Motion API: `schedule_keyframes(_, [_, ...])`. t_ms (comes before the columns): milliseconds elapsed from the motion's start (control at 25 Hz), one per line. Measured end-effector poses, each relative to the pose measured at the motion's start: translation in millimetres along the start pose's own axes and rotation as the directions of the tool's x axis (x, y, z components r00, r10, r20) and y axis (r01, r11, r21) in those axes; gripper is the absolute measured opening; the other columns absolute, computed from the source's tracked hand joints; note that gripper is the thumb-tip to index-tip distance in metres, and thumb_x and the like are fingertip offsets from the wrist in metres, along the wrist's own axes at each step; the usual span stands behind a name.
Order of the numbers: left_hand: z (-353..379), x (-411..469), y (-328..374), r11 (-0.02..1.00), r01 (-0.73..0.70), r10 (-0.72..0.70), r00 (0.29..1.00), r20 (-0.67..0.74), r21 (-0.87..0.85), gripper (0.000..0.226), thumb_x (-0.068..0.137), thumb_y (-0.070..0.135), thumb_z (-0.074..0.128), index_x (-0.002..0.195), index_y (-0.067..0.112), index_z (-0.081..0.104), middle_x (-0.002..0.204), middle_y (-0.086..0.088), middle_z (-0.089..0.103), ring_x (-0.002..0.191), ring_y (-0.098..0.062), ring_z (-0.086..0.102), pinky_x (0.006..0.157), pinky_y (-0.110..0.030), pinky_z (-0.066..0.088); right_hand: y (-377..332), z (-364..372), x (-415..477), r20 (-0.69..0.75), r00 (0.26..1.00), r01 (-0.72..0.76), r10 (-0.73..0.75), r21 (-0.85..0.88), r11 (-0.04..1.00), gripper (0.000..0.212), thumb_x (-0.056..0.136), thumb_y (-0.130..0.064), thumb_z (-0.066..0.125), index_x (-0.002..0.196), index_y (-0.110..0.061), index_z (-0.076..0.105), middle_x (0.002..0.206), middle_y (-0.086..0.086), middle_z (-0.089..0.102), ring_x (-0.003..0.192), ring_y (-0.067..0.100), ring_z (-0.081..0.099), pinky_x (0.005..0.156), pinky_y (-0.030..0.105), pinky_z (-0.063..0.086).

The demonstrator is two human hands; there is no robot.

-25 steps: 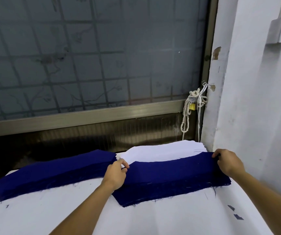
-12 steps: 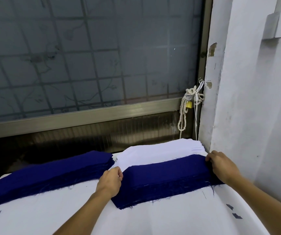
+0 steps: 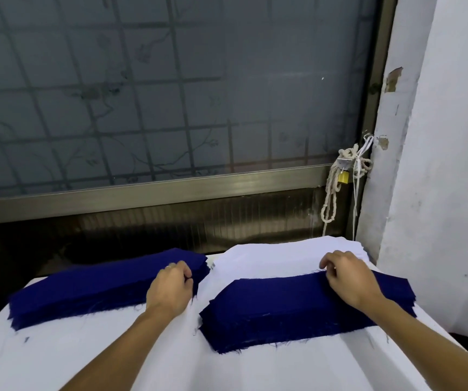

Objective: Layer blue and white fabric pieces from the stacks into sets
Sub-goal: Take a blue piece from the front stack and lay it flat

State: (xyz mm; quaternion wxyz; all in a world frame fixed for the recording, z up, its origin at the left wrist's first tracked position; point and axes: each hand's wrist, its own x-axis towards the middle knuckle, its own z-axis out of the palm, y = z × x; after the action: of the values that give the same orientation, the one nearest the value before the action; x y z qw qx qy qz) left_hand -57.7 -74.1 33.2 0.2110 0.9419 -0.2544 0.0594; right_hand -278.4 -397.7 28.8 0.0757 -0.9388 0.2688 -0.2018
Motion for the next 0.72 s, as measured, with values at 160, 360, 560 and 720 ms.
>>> schedule_keyframes(160, [-20, 27, -51, 1.0, 0.001, -0.001, 1.0, -0.028, 0.017, 0.017, 0.101, 0.028, 0.061, 0.117, 0.024, 0.061, 0.116, 0.003, 0.063, 0.101, -0.013, 0.059, 0.088, -0.033, 0.054, -63, 24, 16, 0.074, 0.994, 0.068, -0.077, 0.11, 0.992, 0.019, 0.098, -0.019, 0.06, 0.106, -0.034, 0.067, 0.113, -0.012, 0.066, 0.096, 0.005, 0.056, 0.085, 0.016, 0.048])
schedule_keyframes(360, [-29, 65, -95, 0.986, -0.102, 0.075, 0.977, 0.198, 0.132, 0.045, 0.103, 0.038, 0.055, 0.146, 0.027, 0.049, 0.142, 0.001, 0.058, 0.125, -0.019, 0.058, 0.105, -0.037, 0.049, -140, 55, 40, 0.107, 0.982, 0.124, -0.153, 0.239, 0.963, 0.022, 0.099, -0.017, 0.057, 0.101, -0.036, 0.067, 0.106, -0.016, 0.064, 0.092, 0.006, 0.058, 0.082, 0.014, 0.048])
schedule_keyframes(560, [-11, 74, -107, 0.934, -0.255, 0.21, 0.958, 0.194, 0.249, 0.035, 0.109, 0.034, 0.044, 0.139, 0.029, 0.06, 0.136, 0.004, 0.065, 0.122, -0.018, 0.061, 0.102, -0.035, 0.049, -202, 86, 64, 0.143, 0.966, 0.152, -0.216, 0.36, 0.92, 0.027, 0.097, -0.015, 0.053, 0.091, -0.037, 0.067, 0.096, -0.018, 0.064, 0.089, 0.005, 0.06, 0.072, 0.014, 0.044])
schedule_keyframes(720, [-6, 77, -120, 0.973, -0.205, 0.199, 0.978, 0.065, 0.11, 0.031, 0.107, 0.033, 0.049, 0.134, 0.026, 0.061, 0.13, 0.005, 0.063, 0.116, -0.013, 0.059, 0.1, -0.03, 0.05, -242, 106, 80, 0.174, 0.953, 0.162, -0.248, 0.397, 0.903, 0.025, 0.097, -0.015, 0.054, 0.093, -0.036, 0.067, 0.099, -0.011, 0.067, 0.088, 0.006, 0.061, 0.07, 0.016, 0.045])
